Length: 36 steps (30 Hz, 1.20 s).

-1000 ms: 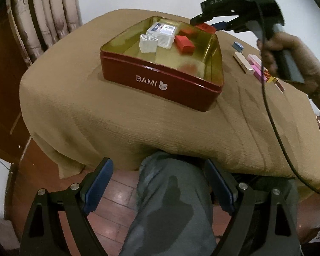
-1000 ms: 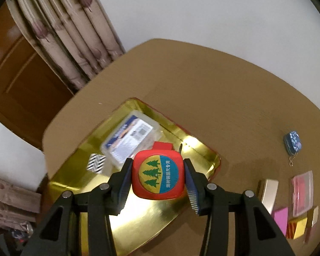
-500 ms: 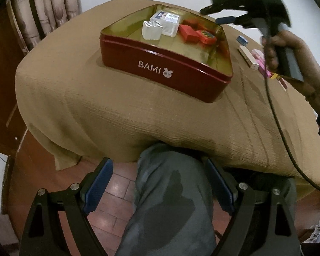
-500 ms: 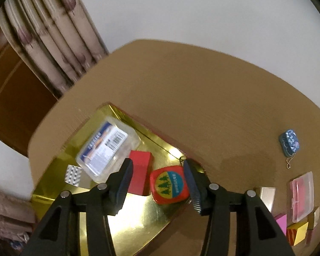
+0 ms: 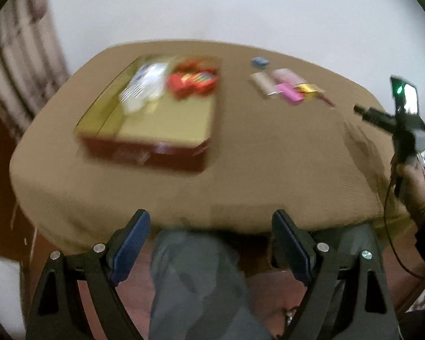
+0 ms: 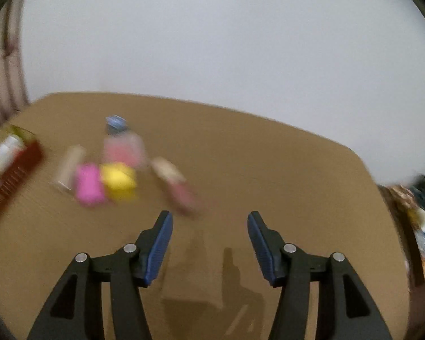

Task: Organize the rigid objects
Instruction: 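Lower the tape measure into the tin and open the right gripper, then grasp the gold ribbed tube with the left gripper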

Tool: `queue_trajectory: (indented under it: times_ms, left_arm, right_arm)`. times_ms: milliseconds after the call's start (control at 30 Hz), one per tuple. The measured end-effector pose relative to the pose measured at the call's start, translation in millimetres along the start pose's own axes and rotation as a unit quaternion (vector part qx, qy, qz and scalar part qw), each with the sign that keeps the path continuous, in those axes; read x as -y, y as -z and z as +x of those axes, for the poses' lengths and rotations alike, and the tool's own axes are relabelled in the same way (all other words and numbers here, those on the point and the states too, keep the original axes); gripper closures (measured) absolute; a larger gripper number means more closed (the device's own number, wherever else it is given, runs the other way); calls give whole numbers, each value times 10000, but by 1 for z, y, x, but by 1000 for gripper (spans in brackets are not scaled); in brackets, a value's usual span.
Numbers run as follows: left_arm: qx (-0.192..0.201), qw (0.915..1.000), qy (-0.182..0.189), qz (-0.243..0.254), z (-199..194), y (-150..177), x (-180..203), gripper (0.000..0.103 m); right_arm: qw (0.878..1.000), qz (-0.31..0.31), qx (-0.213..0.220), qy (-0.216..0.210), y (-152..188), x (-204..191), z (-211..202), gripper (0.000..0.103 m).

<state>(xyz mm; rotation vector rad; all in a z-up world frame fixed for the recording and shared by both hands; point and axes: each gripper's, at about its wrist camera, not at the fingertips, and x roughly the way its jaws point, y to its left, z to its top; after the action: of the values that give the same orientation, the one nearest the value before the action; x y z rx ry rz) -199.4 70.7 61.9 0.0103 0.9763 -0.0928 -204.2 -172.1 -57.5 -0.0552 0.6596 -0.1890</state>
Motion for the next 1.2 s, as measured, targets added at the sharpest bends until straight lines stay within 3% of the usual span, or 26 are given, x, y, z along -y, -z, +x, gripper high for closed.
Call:
queue_trajectory:
  times_ms: [100,233,367,433,567,733,1067,1200]
  left_arm:
    - [76,9995,156,261,3,-37,31,18]
    - [152,9990,348,216,24,-102,64,18]
    - [-42,9987,507,93,62,-156,84,18]
    - [-191,9993,325,-34,87,-183,91,18]
    - [-560,9967,458,-356,131,-217,93,18]
    - [-920,9929,309,-690,180,-237,87,22]
    - [-1200,9887,34,-901,221,-241,80,32]
    - [-1444,9854,62,-900,237,-238,80,55]
  right_arm:
    - [9997,117,-48,226,22,26,2,47]
    - [9992,346,-191,-5,42,36,10,47]
    - [9982,533,76,-260,44,43,-1,42]
    - [9967,669,135,-441,47,49,-2,42]
    - [9932,804,249,-798,47,56,-3,41]
    - [9905,789,401,-1048,49,59,-10,39]
    - [9874,785,525,-1273,53,63,-19,37]
    - [9870,799,536,-1285,52,61,-17,37]
